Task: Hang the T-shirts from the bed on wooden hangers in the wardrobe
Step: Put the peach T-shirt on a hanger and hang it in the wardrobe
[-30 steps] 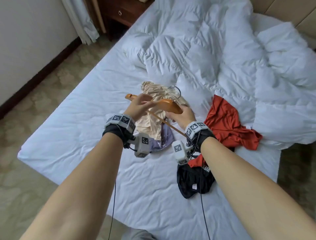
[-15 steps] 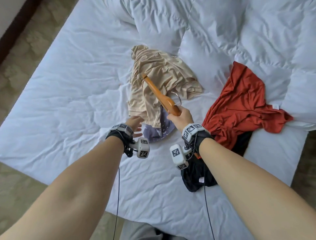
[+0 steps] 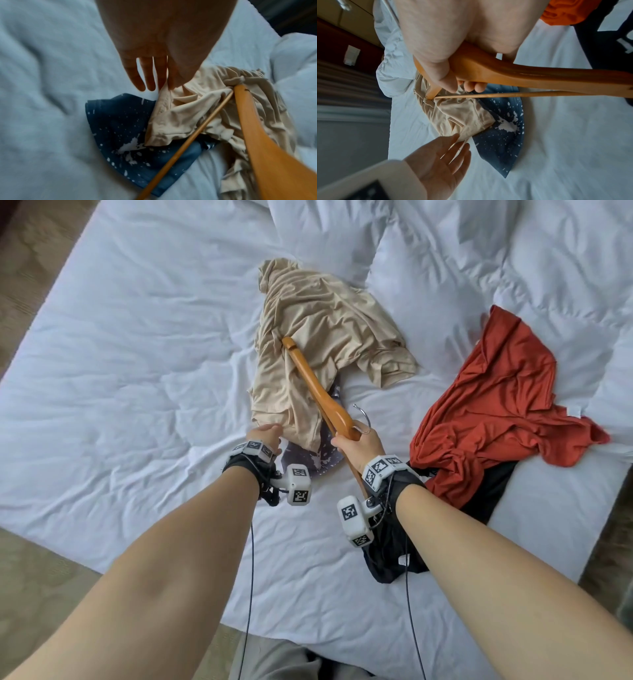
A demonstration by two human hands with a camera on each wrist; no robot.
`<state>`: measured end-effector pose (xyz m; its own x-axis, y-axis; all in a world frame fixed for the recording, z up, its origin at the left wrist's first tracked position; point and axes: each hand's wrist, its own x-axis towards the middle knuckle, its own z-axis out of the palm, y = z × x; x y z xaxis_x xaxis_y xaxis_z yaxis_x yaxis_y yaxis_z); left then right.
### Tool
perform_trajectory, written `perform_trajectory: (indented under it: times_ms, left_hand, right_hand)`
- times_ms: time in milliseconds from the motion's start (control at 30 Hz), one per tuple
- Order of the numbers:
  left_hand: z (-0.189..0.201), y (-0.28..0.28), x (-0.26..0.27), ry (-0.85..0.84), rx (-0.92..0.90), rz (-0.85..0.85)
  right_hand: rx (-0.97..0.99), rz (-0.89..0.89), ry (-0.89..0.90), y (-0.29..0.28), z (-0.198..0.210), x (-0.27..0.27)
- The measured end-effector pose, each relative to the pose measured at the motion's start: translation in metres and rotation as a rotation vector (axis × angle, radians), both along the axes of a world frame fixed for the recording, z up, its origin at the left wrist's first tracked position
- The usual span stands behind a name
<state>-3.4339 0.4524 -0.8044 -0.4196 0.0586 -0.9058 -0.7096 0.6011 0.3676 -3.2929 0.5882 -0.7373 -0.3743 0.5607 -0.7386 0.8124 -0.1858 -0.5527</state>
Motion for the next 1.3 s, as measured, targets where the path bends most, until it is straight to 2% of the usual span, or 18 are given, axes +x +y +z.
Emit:
perform_trajectory:
  times_ms: [100,167,267,401,501,534,601,801,1068,1202,1302]
  left_hand:
    - [0.01,-0.006,-0.004,0.163,-0.1,-0.262]
    - [0.019,-0.006,-0.007,0.24,-0.16,-0.38]
    - [0.031,-0.001,-0.014,0.259,-0.192,-0.463]
    - [0.049,0.009,-0.01,0.27,-0.196,-0.66]
    - [0.065,0.014,-0.001,0.495,-0.256,-0.929]
    - [0.069,0.017,0.001,0.573,-0.225,-0.988]
    - [0.084,0.024,0.005,0.615,-0.105,-0.969]
    - [0.139,0.034,0.01,0.543,0.159,-0.733]
    - [0.233,0.038,0.025,0.616,0.397,-0.743]
    - [0.285,0.037,0.038,0.582,0.508,-0.7]
    - [0.322,0.037,0.046,0.592,0.577,-0.691]
  right_hand:
    - [-0.004,0.017,-0.018,-0.001,0.005,-0.004]
    - [-0.001,0.022,-0.022,-0.001,0.007,-0.005]
    - [0.01,0.039,-0.027,-0.004,0.012,-0.007]
    - [0.02,0.048,-0.03,-0.009,0.021,-0.005]
    - [0.033,0.074,-0.036,-0.012,0.031,-0.002]
    - [0.039,0.086,-0.034,-0.012,0.035,-0.001]
    - [0.05,0.112,-0.033,-0.013,0.046,0.001]
    - [0.096,0.142,-0.018,-0.014,0.092,0.006]
    - [0.193,0.098,0.108,-0.025,0.164,0.019]
    - [0.315,0.128,0.058,-0.03,0.202,0.026]
    - [0.391,0.043,0.058,-0.027,0.236,0.036]
